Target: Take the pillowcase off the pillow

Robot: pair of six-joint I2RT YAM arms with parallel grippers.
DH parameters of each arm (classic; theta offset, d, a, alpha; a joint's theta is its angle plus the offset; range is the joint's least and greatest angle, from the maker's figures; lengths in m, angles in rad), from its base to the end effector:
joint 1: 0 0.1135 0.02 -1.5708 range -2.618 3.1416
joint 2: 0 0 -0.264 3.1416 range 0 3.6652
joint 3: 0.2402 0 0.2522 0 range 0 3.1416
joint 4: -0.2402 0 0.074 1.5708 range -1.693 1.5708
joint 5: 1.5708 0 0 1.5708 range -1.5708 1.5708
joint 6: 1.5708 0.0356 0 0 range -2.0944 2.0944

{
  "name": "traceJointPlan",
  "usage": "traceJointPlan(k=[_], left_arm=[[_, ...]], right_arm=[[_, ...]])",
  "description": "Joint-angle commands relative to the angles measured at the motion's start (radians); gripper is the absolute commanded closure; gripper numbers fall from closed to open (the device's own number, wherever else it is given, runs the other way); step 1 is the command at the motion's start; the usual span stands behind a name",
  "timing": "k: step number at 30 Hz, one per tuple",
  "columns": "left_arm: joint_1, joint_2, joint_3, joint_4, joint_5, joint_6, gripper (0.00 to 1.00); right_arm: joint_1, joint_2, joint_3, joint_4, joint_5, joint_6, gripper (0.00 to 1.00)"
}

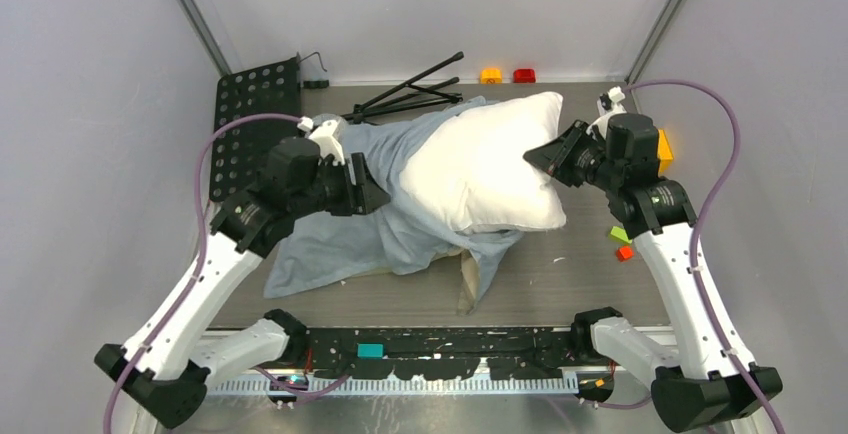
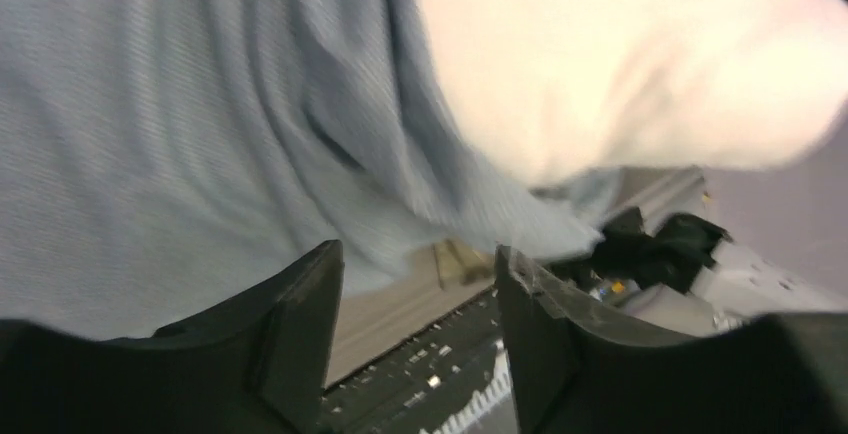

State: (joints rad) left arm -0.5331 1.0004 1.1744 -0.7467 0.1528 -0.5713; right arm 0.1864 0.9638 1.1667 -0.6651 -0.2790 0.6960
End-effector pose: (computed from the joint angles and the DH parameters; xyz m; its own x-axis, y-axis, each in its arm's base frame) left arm 0.1696 -0.1064 0.3780 -0.7238 -0.1934 -0.6624 0.2628 0.8103 -0.5238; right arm 0.1889 0.0456 0.3902 -0.6058 0.5130 -0.6082 -0.0417 0.7429 0.6681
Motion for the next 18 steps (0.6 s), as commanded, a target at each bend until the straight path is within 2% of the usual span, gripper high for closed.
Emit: traceJointPlan(k=[1, 3, 5, 10, 18], left_arm=[[-0.148, -0.107, -0.001, 0.011, 0.029, -0.128, 0.31], [-0.232, -0.151, -0.017, 0.011, -0.046, -0.151, 0.17], [-0.298, -0.159, -0.032, 0.021, -0.087, -0.167, 0.09], [-0.448, -0.085, -0.063, 0.084, -0.144, -0.177, 0.09], [-0.668, 0.114, -0.06, 0.233, -0.33, -0.155, 0.13]], right_arm=[[-0.003, 0.012, 0.068, 0.235, -0.095, 0.082, 1.0], [-0.003, 0.026, 0.061, 0.266, -0.103, 0.111, 1.0], [0.005, 0.05, 0.064, 0.291, -0.131, 0.125, 1.0], [0.067, 0.14, 0.154, 0.157, -0.083, 0.062, 1.0], [0.113, 0.092, 0.099, 0.165, 0.068, 0.062, 1.0]])
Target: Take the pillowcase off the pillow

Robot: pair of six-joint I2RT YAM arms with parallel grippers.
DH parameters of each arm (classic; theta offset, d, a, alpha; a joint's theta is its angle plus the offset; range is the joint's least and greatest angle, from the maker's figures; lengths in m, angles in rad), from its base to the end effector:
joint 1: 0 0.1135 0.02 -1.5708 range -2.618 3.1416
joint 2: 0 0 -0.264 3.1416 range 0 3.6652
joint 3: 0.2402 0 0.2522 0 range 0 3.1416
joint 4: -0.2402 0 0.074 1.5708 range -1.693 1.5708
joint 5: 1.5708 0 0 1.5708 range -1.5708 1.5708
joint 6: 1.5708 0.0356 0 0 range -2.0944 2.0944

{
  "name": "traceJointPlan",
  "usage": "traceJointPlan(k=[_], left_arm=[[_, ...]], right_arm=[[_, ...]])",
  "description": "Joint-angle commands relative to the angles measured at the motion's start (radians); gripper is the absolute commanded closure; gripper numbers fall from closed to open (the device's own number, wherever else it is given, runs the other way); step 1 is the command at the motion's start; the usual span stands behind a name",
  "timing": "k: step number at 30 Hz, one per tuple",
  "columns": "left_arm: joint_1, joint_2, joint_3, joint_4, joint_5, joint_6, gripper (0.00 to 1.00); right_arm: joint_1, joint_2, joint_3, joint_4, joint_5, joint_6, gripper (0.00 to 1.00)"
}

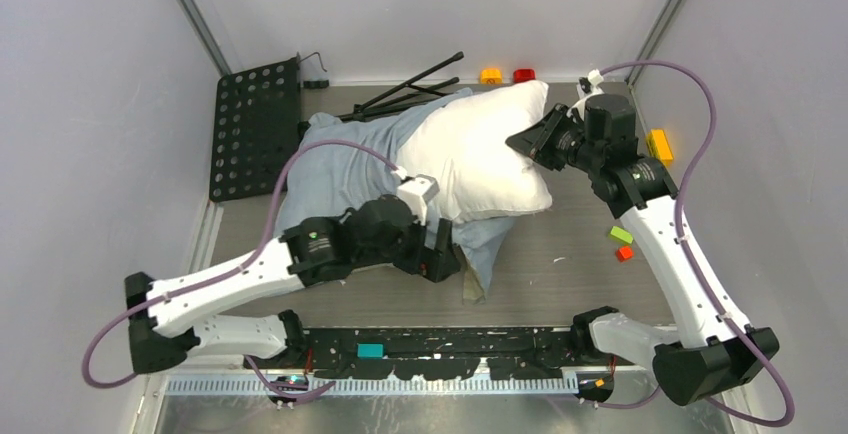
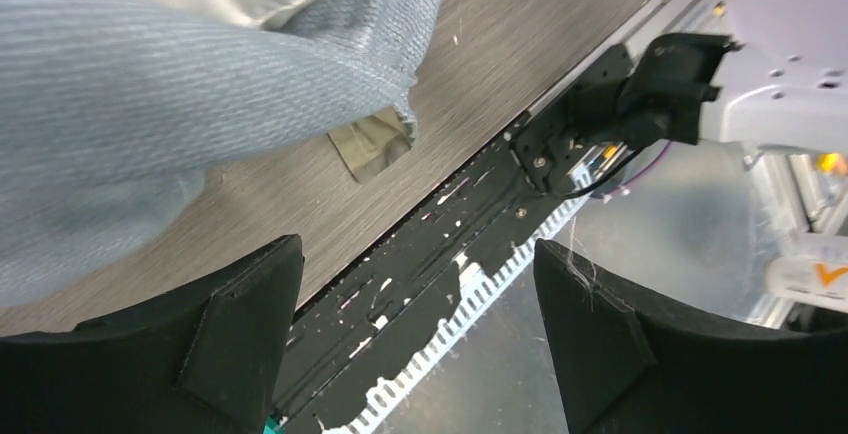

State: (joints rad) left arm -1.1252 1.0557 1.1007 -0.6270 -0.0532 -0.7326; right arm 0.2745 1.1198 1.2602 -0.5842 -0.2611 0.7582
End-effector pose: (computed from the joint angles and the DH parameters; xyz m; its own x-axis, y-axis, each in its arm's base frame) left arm 0.0980 -0.2008 0.3540 -0.7660 0.0541 -0.6406 0.4972 0.6815 -0.5370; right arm 0.2256 0.0731 0.3982 -0.6345 0.5115 -0.5795 -0.0689 0.7093 0.7015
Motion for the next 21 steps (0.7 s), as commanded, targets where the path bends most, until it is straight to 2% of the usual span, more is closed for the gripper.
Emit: traceJointPlan(k=[1, 6, 10, 15, 18, 21], left_arm=[[-0.099, 0.081, 0.021, 0.115, -0.152, 0.014, 0.13], [-0.145, 0.155, 0.016, 0.188, -0.181, 0.008, 0.11], [-0.144, 0.176, -0.04, 0.297, -0.21, -0.053, 0.0], [-0.14, 0.18, -0.074, 0.383, -0.285, -0.104, 0.0], [-0.141, 0.177, -0.134, 0.527, -0.272, -0.112, 0.01], [-0.142, 0.193, -0.154, 0.653, -0.224, -0.115, 0.11]], right_arm=[[0.026, -0.077, -0.007, 0.085, 0.071, -0.001, 1.0], [0.028, -0.129, -0.032, 0.069, 0.189, -0.027, 1.0], [0.029, -0.139, -0.036, 0.089, 0.176, -0.005, 1.0], [0.031, -0.141, -0.048, 0.106, 0.141, 0.024, 1.0], [0.031, -0.147, -0.058, 0.101, 0.163, 0.029, 1.0], [0.031, -0.147, -0.057, 0.087, 0.175, 0.03, 1.0]])
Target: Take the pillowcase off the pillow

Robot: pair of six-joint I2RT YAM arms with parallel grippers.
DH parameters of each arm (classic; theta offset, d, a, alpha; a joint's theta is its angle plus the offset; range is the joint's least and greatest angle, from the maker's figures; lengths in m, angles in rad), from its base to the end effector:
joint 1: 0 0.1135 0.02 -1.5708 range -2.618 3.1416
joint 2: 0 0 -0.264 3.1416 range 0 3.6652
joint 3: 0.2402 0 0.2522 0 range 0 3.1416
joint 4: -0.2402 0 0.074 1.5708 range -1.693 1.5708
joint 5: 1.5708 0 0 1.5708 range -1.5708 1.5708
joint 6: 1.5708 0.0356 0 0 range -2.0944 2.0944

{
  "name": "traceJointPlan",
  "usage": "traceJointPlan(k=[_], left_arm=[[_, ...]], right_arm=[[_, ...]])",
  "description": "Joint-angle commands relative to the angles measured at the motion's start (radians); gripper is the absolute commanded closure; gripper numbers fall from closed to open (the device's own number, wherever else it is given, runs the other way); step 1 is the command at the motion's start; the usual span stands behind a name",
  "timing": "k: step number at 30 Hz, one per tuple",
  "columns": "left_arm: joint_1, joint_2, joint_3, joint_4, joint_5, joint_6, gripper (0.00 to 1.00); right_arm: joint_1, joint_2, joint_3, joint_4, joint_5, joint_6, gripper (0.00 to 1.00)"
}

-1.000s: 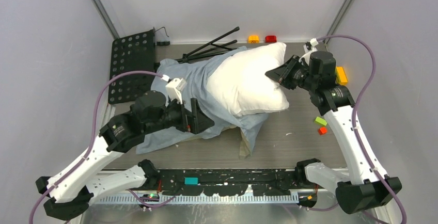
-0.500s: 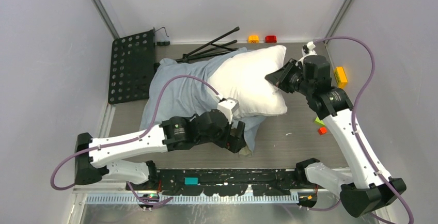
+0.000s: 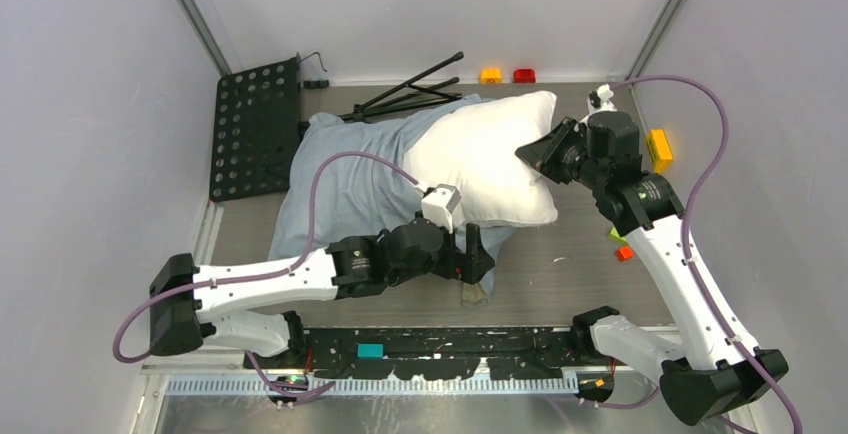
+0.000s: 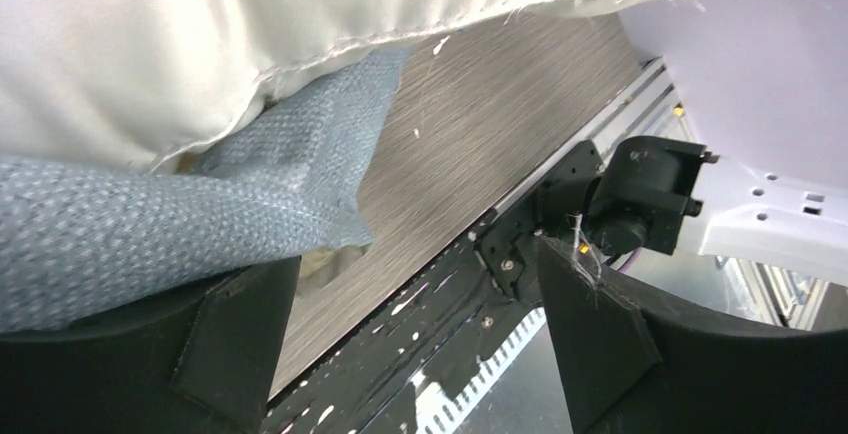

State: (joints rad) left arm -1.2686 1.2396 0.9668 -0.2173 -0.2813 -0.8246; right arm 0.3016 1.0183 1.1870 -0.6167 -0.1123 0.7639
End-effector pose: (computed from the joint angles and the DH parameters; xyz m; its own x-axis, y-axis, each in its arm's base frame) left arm 0.0933 -0.2660 0.3040 -0.7150 -0.0766 -0.6949 0.4703 0.6828 -0.5591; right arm 0.2007 0.0666 0.3911 -0.5696 0.5427 -0.6173 0.0033 0.7525 0.6585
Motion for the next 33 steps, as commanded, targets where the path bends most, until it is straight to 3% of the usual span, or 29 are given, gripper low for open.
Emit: traceJointPlan(k=[1, 4, 8, 15, 18, 21, 23, 28, 33], left_arm=[[0.002, 0.016, -0.014, 0.257, 0.011, -0.025, 0.13], [0.002, 0.059, 0.035, 0.229, -0.021, -0.02, 0.16], [0.014, 0.109, 0.095, 0.004, -0.152, -0.065, 0.23], [0.13, 0.053, -0.071, -0.032, -0.187, -0.277, 0.36], [0.191, 0.0, -0.165, 0.043, -0.17, -0.233, 0.6], [0.259, -0.047, -0.168, -0.083, -0.2, -0.179, 0.89], [0.309, -0.093, -0.183, -0.145, -0.223, -0.127, 0.99], [0.454, -0.281, -0.219, -0.3, -0.288, -0.003, 1.0], [0.591, -0.467, -0.171, -0.465, -0.341, 0.146, 1.0]], right_arm=[[0.004, -0.041, 0.019, 0.108, 0.033, 0.025, 1.0], [0.003, -0.044, 0.02, 0.094, 0.032, 0.022, 1.0], [0.003, -0.059, 0.012, 0.104, 0.034, 0.029, 1.0], [0.004, -0.095, 0.017, 0.098, 0.082, 0.007, 1.0], [0.004, -0.095, 0.033, 0.068, 0.104, -0.02, 1.0], [0.003, -0.077, 0.082, -0.011, 0.188, -0.074, 1.0], [0.002, -0.055, 0.136, -0.08, 0.268, -0.124, 1.0], [-0.038, -0.003, 0.25, -0.204, 0.458, -0.21, 1.0], [-0.079, -0.013, 0.223, -0.188, 0.545, -0.247, 1.0]])
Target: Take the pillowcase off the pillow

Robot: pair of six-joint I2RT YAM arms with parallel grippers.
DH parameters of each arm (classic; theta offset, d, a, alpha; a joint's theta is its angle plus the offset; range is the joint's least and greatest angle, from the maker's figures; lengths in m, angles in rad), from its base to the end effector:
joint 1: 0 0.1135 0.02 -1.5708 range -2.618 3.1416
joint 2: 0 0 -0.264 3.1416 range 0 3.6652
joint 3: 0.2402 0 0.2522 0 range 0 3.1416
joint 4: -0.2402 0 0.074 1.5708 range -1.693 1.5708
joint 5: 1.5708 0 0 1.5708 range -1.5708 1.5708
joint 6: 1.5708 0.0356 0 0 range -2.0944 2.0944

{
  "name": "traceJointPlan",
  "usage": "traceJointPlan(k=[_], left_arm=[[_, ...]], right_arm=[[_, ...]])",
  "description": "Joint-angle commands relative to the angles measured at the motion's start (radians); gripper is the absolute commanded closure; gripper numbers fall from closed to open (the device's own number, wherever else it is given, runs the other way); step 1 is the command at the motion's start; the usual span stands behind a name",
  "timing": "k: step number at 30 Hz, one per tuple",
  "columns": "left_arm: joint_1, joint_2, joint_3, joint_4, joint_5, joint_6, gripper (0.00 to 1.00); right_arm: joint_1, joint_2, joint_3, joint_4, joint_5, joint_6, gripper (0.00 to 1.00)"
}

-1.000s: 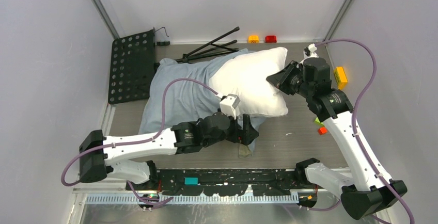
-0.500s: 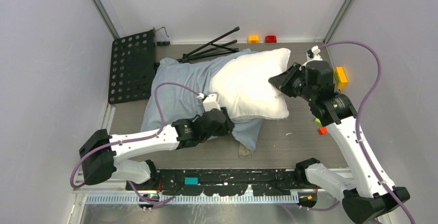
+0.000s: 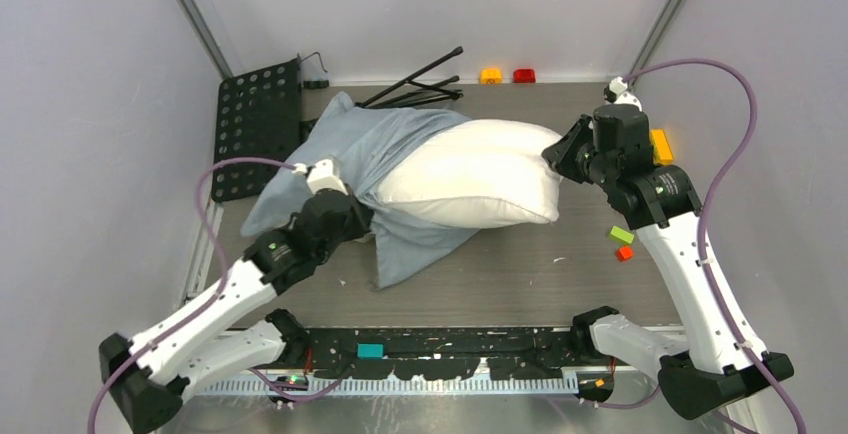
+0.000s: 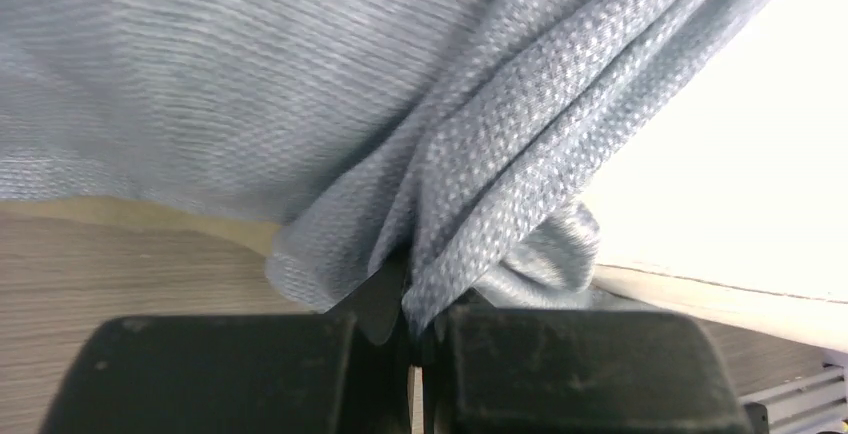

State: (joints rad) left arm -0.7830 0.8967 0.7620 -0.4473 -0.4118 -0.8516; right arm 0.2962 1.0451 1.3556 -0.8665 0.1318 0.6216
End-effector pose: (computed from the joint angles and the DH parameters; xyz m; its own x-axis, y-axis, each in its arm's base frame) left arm 0.1483 -0.1275 0.2877 -0.5647 -0.4107 -0.7159 -0.0234 0.8750 -0.4835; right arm 0.1881 0.0525 0.4161 -0.5167 0.4459 -0.7309 0.1455 0.8870 0.4382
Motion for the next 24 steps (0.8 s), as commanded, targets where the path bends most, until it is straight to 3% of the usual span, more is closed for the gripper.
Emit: traceJointPlan(k=[1, 7, 12, 13, 15, 19, 21, 24], left_arm=[[0.117, -0.15, 0.051, -0.25, -0.217, 0.2, 1.0], [0.125, -0.114, 0.283, -0.335, -0.159, 0.379, 1.0], [0.125, 0.116, 0.608, -0.473, 0.007, 0.506, 1.0], [0.124, 0.167, 0.676, -0.515, 0.046, 0.519, 1.0], [0.125, 0.249, 0.769, -0.552, 0.108, 0.537, 1.0], [0.125, 0.306, 0.817, -0.486, 0.155, 0.549, 1.0], [0.126, 0.325, 0.829, -0.462, 0.169, 0.553, 1.0], [0.126, 0.367, 0.861, -0.461, 0.196, 0.562, 1.0]], right_arm=[[-0.08, -0.039, 0.044, 0.066, 0.29, -0.105, 1.0], [-0.086, 0.004, -0.011, 0.098, 0.113, -0.106, 1.0], [-0.086, 0.143, 0.007, 0.032, -0.013, -0.147, 0.97], [-0.086, 0.165, 0.022, 0.011, -0.045, -0.17, 0.91], [-0.085, 0.18, 0.025, -0.01, -0.134, -0.203, 0.67], [-0.085, 0.106, -0.014, 0.044, -0.153, -0.215, 0.27], [-0.085, 0.088, 0.001, 0.03, -0.15, -0.239, 0.18], [-0.085, 0.067, 0.044, 0.008, -0.185, -0.268, 0.16]])
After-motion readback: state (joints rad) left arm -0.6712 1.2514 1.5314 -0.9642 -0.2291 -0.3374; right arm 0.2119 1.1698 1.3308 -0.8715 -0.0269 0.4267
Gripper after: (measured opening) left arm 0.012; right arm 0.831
